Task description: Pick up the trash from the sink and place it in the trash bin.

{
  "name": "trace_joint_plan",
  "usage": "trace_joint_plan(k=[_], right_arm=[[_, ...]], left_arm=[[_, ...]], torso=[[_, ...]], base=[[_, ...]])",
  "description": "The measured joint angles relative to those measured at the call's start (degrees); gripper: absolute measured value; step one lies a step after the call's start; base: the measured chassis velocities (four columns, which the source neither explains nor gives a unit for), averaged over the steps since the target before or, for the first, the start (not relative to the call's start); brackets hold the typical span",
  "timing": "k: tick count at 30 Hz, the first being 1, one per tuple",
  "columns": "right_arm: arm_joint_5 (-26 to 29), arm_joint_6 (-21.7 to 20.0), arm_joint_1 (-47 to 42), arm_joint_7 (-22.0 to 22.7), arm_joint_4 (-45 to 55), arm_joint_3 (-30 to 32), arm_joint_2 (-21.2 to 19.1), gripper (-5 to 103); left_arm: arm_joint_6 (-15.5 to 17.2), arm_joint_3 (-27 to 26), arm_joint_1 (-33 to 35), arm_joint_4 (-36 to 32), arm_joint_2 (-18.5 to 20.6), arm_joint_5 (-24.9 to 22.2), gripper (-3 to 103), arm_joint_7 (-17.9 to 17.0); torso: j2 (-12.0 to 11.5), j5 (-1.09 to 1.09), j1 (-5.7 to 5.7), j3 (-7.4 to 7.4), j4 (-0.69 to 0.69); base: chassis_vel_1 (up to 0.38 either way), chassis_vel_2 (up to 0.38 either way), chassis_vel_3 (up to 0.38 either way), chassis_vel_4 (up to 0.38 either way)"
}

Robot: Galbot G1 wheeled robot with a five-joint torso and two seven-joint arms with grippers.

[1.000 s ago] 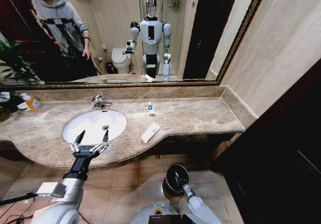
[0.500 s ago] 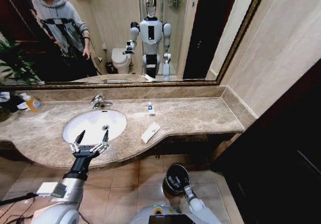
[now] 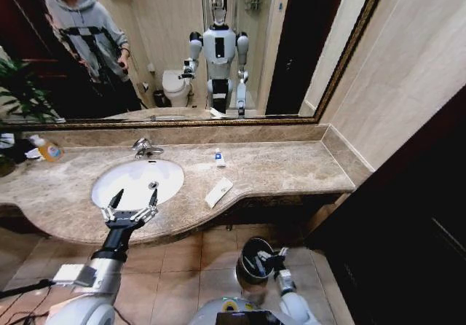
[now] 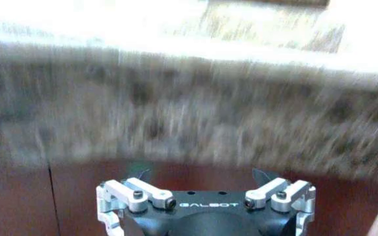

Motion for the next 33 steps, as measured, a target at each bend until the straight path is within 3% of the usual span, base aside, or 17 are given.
trace_joint_plan(k=[7, 8, 11, 12, 14, 16, 21, 25, 30, 33], right_arm=[[0.5, 2.7, -9.8, -0.9, 15.3, 3.4, -0.5, 103], [0.3, 3.2, -10.5, -1.2, 17.8, 3.5, -0.4, 100], [-0.9, 3.3, -9.7, -1.3, 20.5, 3.0, 0.2, 96], [-1.7, 3.3, -8.7, -1.6, 21.0, 2.5, 0.5, 89], [-3.2, 2.8, -6.4, -2.9, 21.1, 1.3, 1.1, 92], [-5.2, 0.1, -3.3, -5.2, 21.2, -2.0, 0.8, 99], [-7.7, -5.9, 1.3, -7.1, 22.0, -10.4, -1.1, 100], [-5.3, -10.1, 4.8, -7.0, 22.0, -16.8, -2.8, 100], [-4.2, -12.3, 7.7, -7.0, 20.9, -22.4, -4.4, 100], [-3.3, -14.8, 11.9, -6.1, 18.6, -29.4, -5.5, 100]], left_arm=[[0.0, 0.0, 0.0, 0.0, 0.0, 0.0, 100, 0.0], [0.0, 0.0, 0.0, 0.0, 0.0, 0.0, 100, 0.0], [0.0, 0.0, 0.0, 0.0, 0.0, 0.0, 100, 0.0], [0.0, 0.0, 0.0, 0.0, 0.0, 0.0, 100, 0.0], [0.0, 0.0, 0.0, 0.0, 0.0, 0.0, 100, 0.0], [0.0, 0.0, 0.0, 0.0, 0.0, 0.0, 100, 0.0], [0.0, 0.0, 0.0, 0.0, 0.0, 0.0, 100, 0.0], [0.0, 0.0, 0.0, 0.0, 0.0, 0.0, 100, 0.0], [0.0, 0.0, 0.0, 0.0, 0.0, 0.0, 100, 0.0], [0.0, 0.0, 0.0, 0.0, 0.0, 0.0, 100, 0.0]], torso=[[0.0, -0.01, -0.01, 0.0, -0.02], [0.0, -0.02, -0.01, 0.0, -0.02], [0.0, -0.03, -0.01, 0.0, -0.01], [0.0, -0.02, -0.01, 0.0, -0.01], [0.0, -0.01, 0.0, 0.0, 0.0], [0.0, -0.01, 0.01, 0.01, 0.0], [0.0, -0.01, 0.0, 0.01, 0.0], [0.0, -0.03, 0.01, 0.01, 0.0], [0.0, -0.02, 0.01, 0.01, 0.0], [0.0, -0.02, 0.01, 0.01, -0.01]], base=[[0.0, 0.0, 0.0, 0.0], [0.0, 0.0, 0.0, 0.0], [0.0, 0.0, 0.0, 0.0], [0.0, 0.0, 0.0, 0.0], [0.0, 0.0, 0.0, 0.0], [0.0, 0.0, 0.0, 0.0], [0.0, 0.0, 0.0, 0.0], [0.0, 0.0, 0.0, 0.0], [0.0, 0.0, 0.0, 0.0], [0.0, 0.0, 0.0, 0.0]])
